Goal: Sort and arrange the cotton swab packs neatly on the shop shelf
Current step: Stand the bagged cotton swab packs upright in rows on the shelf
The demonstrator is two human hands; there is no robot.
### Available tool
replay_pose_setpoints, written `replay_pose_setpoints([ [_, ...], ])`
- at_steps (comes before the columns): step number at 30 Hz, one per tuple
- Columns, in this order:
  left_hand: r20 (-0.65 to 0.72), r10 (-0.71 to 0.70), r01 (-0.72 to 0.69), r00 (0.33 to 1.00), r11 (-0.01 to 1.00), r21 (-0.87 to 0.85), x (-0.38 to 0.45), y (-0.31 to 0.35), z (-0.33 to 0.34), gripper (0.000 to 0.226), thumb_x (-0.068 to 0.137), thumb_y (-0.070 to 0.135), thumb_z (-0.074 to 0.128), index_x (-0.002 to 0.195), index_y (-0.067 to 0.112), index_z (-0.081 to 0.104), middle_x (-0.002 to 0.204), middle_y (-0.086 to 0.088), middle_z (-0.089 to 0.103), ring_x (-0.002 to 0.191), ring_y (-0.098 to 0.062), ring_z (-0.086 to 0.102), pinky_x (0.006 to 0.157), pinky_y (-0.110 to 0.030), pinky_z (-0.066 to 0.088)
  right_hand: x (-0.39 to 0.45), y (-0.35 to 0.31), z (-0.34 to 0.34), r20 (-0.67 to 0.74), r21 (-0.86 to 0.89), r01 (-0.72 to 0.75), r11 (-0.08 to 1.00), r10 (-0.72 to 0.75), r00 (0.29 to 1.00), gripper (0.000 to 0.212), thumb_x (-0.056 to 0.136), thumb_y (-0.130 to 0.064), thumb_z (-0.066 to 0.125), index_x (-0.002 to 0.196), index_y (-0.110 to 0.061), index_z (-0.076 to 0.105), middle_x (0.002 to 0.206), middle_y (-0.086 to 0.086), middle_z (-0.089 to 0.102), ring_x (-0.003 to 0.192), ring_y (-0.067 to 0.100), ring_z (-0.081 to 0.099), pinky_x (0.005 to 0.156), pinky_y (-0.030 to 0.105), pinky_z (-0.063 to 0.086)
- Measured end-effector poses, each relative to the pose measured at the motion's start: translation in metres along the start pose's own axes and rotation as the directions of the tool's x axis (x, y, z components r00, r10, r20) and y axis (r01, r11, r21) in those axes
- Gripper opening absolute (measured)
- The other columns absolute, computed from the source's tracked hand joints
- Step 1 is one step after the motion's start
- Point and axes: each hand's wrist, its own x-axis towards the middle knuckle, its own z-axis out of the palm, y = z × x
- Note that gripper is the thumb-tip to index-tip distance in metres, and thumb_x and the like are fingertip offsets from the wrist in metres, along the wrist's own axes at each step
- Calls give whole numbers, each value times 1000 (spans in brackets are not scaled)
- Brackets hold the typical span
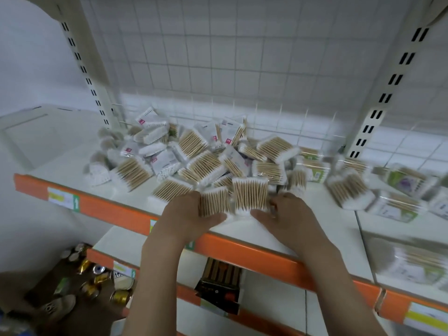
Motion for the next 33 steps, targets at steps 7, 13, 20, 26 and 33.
replay_pose_setpoints([
  [7,-93,61,-60,994,998,11,1,-3,12,85,77,71,46,141,19,30,134,-6,45,122,-27,43,98,-38,39,3,-12,9,-38,114,-16,993,21,999,29,82,-46,58,90,-18,53,86,-2,49,89,20,50,68,25,33],
  [13,-221,113,-174,969,944,-280,0,1,18,90,76,34,72,146,23,18,139,-5,30,127,-25,37,95,-30,33,-7,-16,5,-88,266,-48,963,74,993,30,79,-38,67,95,-19,50,81,-8,55,73,7,51,57,20,39],
  [20,-416,-1,-188,909,892,-412,-7,8,21,50,66,23,81,110,16,60,95,7,61,86,-10,56,59,-7,34,-24,-12,-10,-224,430,-4,903,111,968,27,75,-23,74,87,-23,50,78,-13,55,76,-3,50,62,7,38],
  [26,-478,104,-327,872,850,-413,-13,28,19,48,75,15,74,119,21,56,104,6,60,90,-10,55,68,-7,36,-45,-4,-30,-337,556,44,830,177,925,32,75,-23,75,87,-37,48,81,-28,56,85,-13,49,66,0,35],
  [33,-515,251,-490,820,773,-403,-26,95,26,56,81,24,68,133,22,47,113,12,47,94,14,37,79,-5,33,-80,33,-74,-435,572,20,820,282,855,22,77,-30,71,91,-39,56,82,-17,59,85,1,55,64,12,42],
])
